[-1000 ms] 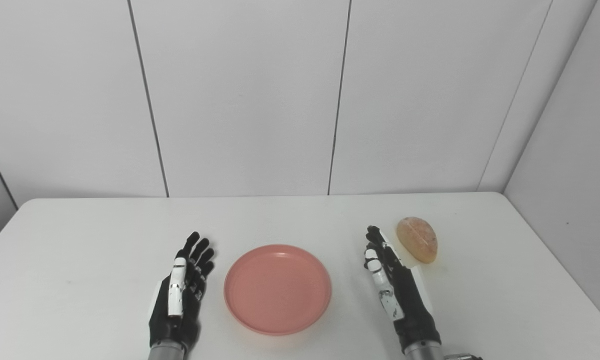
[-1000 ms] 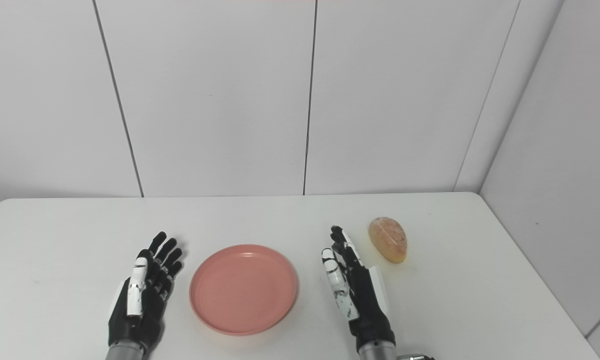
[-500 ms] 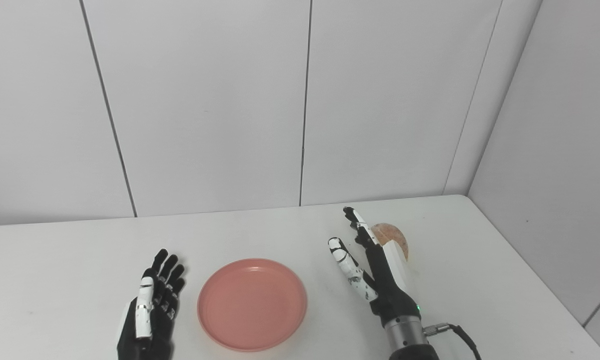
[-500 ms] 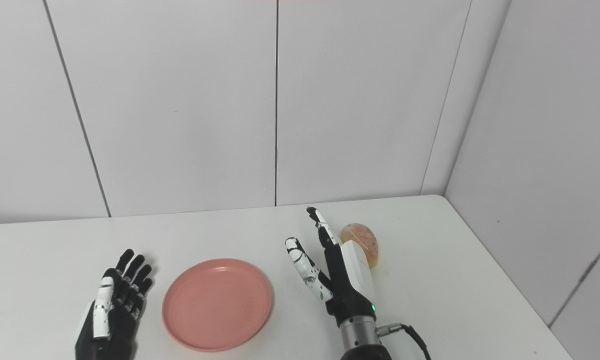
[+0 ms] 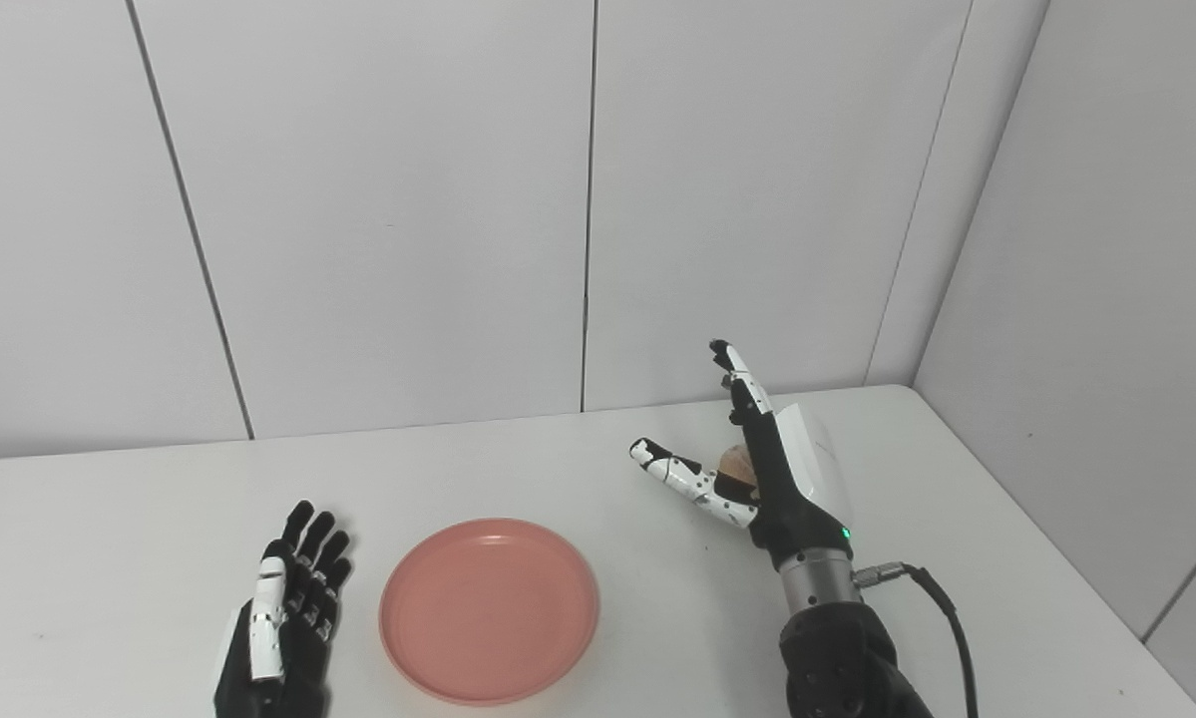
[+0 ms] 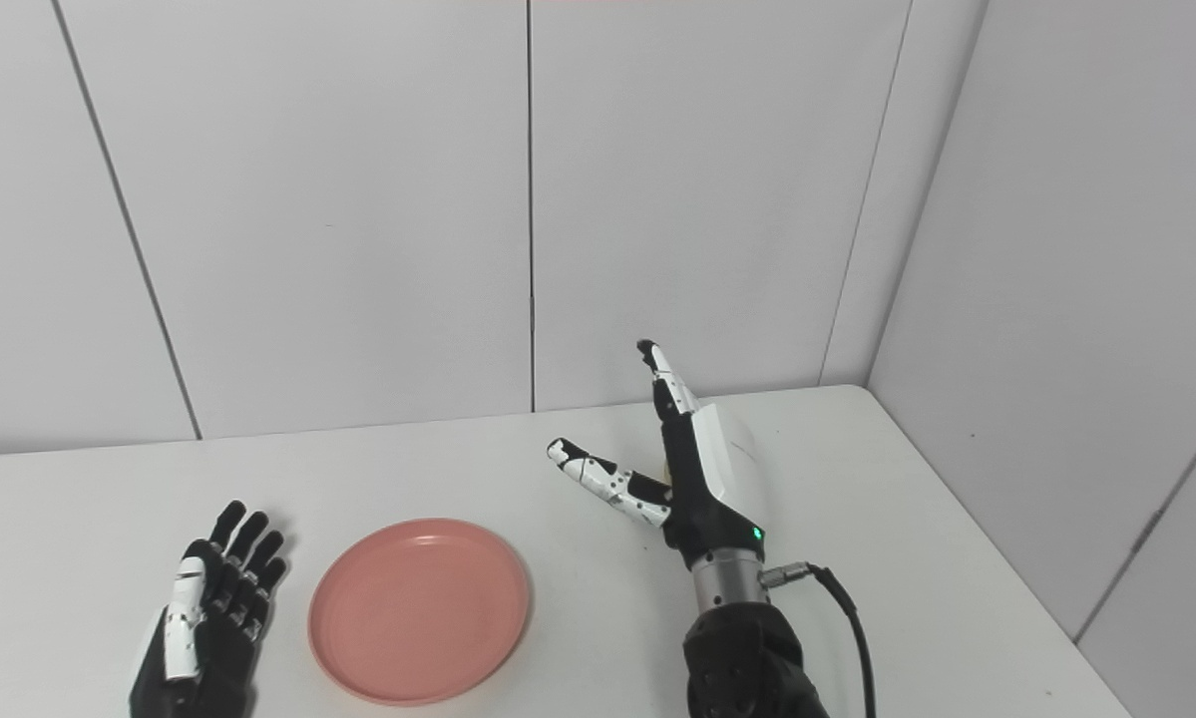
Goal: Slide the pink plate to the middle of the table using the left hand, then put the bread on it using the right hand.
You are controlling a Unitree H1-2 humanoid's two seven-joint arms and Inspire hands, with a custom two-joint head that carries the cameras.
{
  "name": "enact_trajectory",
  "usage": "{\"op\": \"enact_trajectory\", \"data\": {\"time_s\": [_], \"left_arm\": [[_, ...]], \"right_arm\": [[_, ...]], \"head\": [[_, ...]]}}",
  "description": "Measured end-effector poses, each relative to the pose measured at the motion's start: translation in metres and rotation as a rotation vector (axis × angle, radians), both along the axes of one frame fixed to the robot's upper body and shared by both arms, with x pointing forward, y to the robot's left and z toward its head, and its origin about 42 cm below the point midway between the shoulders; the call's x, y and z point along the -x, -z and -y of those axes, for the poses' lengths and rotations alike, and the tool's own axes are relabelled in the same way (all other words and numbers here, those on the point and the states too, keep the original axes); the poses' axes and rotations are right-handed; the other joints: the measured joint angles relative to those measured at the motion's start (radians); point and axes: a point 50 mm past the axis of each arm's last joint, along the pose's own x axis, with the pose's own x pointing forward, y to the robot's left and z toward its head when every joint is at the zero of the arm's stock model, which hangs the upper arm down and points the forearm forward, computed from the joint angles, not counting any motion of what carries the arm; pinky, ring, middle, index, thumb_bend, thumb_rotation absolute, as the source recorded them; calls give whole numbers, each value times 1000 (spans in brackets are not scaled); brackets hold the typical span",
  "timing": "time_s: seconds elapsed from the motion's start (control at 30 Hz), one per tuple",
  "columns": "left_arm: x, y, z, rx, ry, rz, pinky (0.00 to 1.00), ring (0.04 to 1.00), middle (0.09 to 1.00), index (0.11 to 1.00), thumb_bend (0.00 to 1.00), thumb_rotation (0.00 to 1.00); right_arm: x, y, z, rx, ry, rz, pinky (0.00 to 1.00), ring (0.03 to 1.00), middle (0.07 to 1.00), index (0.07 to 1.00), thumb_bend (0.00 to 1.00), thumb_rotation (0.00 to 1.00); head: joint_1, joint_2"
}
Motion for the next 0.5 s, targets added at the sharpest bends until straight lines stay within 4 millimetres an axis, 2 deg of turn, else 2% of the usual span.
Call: {"op": "enact_trajectory", "data": {"time_s": [0.27,0.5], "left_arm": [[0,-1,-2,12,1,-10,982,948,954,936,265,1000],[1,-2,-5,31,1,-10,973,942,948,934,260,1000]], "right_arm": [[-12,-2,7,67,82,-28,719,846,910,930,791,550],[-19,0,17,144,171,-64,708,843,904,930,802,567]], "head": [[-3,14],[-12,21]]}}
